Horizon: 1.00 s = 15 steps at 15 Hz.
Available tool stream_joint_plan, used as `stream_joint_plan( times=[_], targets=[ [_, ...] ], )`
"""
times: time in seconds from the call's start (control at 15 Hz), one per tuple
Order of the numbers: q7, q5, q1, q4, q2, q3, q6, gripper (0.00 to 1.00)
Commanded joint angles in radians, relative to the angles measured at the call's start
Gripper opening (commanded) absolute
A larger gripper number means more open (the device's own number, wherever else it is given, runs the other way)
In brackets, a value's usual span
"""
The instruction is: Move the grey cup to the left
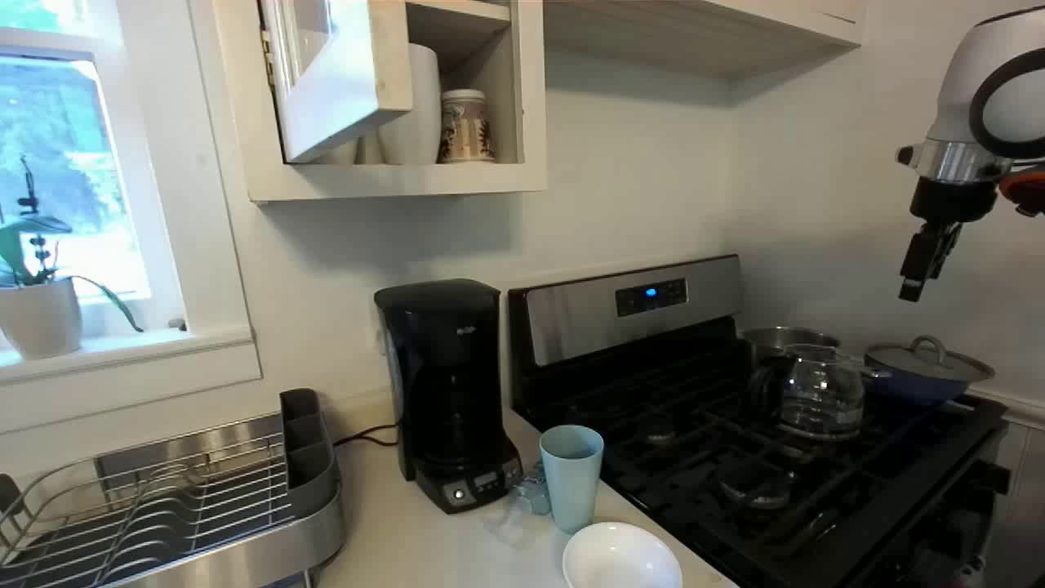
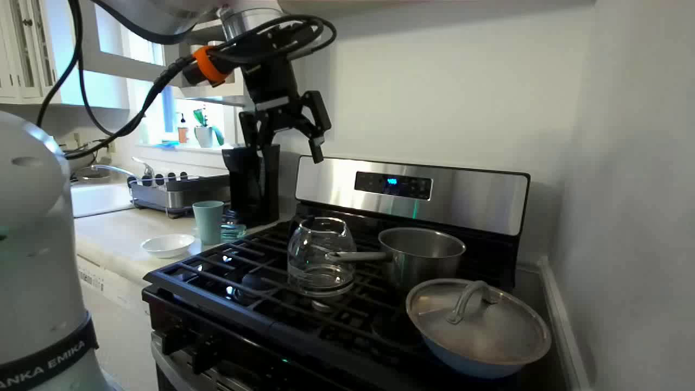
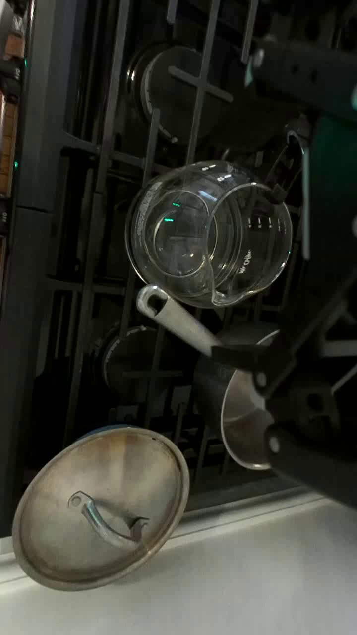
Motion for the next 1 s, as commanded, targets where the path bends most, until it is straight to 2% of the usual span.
stream_joint_plan(
  times=[0.0, 0.33, 0.4, 0.47, 0.67, 0.93],
  targets=[
    [0.006, -0.007, 0.010, 0.003, 0.000, -0.006, -0.006, 1.00],
    [0.006, -0.006, 0.010, 0.003, 0.005, -0.006, -0.006, 1.00],
    [-0.007, 0.002, 0.039, 0.003, 0.008, 0.006, 0.001, 1.00],
    [-0.038, 0.020, 0.089, 0.003, -0.001, 0.014, 0.019, 1.00],
    [-0.026, 0.103, 0.237, 0.018, -0.009, 0.099, 0.018, 1.00],
    [-0.033, 0.204, 0.437, 0.045, 0.058, 0.182, 0.125, 1.00]
  ],
)
